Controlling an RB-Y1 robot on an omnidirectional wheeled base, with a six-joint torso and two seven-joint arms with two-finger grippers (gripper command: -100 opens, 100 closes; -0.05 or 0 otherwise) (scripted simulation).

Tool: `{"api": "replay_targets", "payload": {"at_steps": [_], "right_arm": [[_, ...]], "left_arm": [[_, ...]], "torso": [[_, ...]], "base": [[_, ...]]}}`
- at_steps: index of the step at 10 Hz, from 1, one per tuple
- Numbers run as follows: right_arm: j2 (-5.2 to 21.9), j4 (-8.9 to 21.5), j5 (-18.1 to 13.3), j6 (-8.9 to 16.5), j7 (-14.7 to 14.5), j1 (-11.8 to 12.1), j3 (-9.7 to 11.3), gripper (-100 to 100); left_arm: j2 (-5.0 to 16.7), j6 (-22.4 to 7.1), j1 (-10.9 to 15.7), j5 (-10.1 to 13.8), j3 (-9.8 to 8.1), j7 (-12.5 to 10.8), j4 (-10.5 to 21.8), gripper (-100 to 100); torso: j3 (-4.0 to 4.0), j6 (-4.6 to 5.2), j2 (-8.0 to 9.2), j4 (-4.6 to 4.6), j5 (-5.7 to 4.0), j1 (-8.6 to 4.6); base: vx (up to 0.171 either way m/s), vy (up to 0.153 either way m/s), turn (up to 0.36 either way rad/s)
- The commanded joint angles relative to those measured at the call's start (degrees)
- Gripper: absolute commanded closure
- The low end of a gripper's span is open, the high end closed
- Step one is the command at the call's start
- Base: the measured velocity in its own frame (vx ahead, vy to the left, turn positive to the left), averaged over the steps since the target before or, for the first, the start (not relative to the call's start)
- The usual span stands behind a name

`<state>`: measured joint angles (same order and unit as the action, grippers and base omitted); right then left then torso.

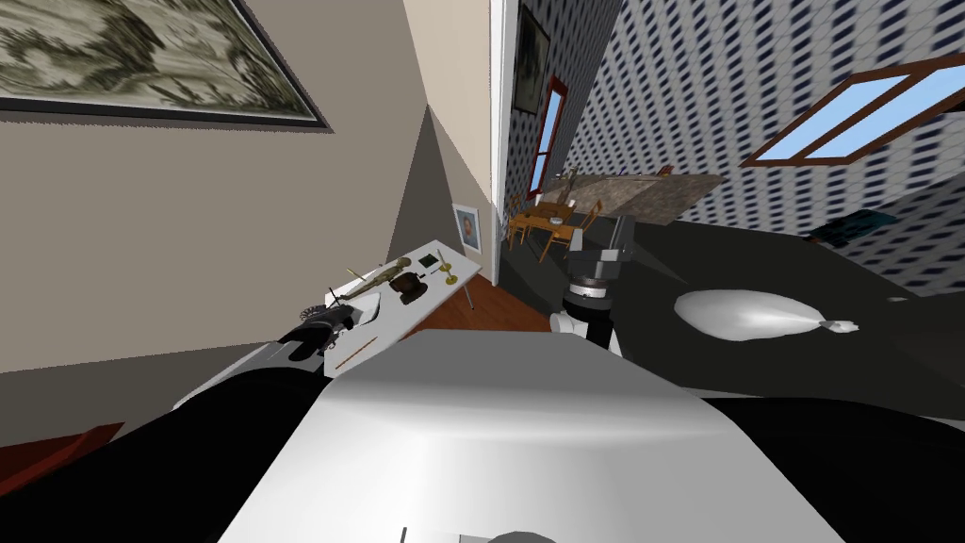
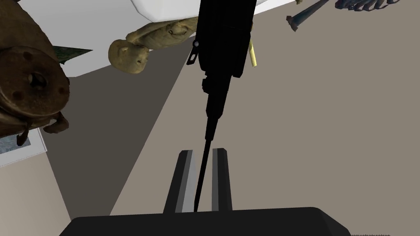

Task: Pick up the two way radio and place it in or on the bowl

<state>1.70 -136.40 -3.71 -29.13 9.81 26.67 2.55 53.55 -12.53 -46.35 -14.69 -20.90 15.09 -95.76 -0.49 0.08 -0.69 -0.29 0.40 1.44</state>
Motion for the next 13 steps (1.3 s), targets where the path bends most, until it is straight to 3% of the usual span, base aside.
{"api": "replay_targets", "payload": {"at_steps": [1,6,7,8,12,13], "right_arm": [[0.0,0.0,0.0,0.0,0.0,0.0,0.0,0],[0.0,0.0,0.0,0.0,0.0,0.0,0.0,0],[0.0,0.0,0.0,0.0,0.0,0.0,0.0,0],[0.0,0.0,0.0,0.0,0.0,0.0,0.0,0],[0.0,0.0,0.0,0.0,0.0,0.0,0.0,0],[0.0,0.0,0.0,0.0,0.0,0.0,0.0,0]], "left_arm": [[0.4,0.1,-0.6,1.1,-0.70,-2.0,-0.6,100],[1.7,0.3,-2.8,4.1,-2.08,-6.8,-2.8,100],[1.4,0.4,-2.5,3.6,-1.91,-6.0,-2.4,100],[1.4,0.4,-2.5,3.6,-1.97,-6.2,-2.4,-100],[1.4,0.4,-2.5,3.6,-1.97,-6.2,-2.4,-100],[1.4,0.4,-2.5,3.6,-1.97,-6.2,-2.4,0]], "torso": [[0.00,0.00,0.00,0.00,0.00,0.00],[-0.07,0.21,-0.22,0.09,-0.03,0.31],[-0.04,0.19,-0.18,0.11,0.00,0.34],[-0.05,0.17,-0.21,0.10,0.00,0.10],[-0.08,0.17,-0.25,0.09,-0.09,-0.22],[-0.08,0.17,-0.25,0.09,-0.09,-0.22]], "base": [[-0.015,0.159,-0.050],[-0.019,0.141,-0.055],[-0.014,0.064,-0.020],[-0.002,0.013,-0.001],[0.000,0.001,0.000],[0.000,0.000,0.000]]}}
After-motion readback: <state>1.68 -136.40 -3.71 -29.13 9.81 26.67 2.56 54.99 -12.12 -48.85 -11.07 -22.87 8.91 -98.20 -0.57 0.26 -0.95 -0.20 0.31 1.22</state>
